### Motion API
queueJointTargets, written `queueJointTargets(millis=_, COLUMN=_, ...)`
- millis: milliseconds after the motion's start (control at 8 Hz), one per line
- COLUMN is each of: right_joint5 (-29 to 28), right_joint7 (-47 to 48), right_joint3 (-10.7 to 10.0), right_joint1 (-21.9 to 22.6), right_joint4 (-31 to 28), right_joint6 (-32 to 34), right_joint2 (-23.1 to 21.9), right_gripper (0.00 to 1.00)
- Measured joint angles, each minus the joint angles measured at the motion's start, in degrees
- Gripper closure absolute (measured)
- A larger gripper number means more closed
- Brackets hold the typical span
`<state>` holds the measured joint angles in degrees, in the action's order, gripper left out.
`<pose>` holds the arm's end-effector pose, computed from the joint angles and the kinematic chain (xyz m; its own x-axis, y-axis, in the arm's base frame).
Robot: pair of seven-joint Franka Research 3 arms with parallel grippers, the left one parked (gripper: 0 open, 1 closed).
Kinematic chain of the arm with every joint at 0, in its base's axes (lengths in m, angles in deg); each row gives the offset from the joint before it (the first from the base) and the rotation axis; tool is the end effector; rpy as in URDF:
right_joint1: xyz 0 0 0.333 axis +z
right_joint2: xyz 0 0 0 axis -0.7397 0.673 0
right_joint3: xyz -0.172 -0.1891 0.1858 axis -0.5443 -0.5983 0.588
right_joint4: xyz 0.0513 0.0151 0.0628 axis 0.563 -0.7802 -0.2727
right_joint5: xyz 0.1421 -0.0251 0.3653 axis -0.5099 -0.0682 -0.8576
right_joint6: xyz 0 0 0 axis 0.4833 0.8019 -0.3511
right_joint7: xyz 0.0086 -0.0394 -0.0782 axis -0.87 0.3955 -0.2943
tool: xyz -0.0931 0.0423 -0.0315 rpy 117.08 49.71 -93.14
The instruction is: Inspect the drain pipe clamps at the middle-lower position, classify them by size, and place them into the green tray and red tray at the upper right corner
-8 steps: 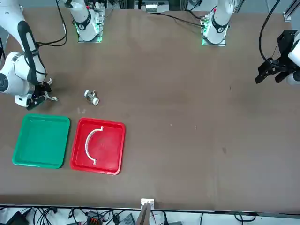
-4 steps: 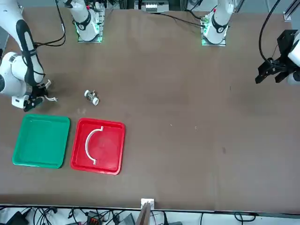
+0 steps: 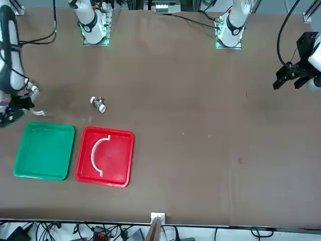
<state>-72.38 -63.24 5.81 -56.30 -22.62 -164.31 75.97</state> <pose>0.5878 -0.2340 0.3386 0.8745 0.4510 -0.1784 0.4575 -0.8892 -0.0051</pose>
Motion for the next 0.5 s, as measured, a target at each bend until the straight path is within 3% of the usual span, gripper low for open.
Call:
queueJointTargets(millis=250, right_joint5=-4.27, right_joint7=0.44, right_joint3=0.19, right_joint1=0.07, right_joint4=10.23, right_joint6=-0.24, right_joint2=8.67, right_gripper=0.96)
queueJointTargets(millis=500, right_joint5=-4.80, right_joint7=2.79, right_joint3=0.27, right_joint1=0.12, right_joint4=22.00, right_joint6=-0.50, right_joint2=20.01, right_gripper=0.96)
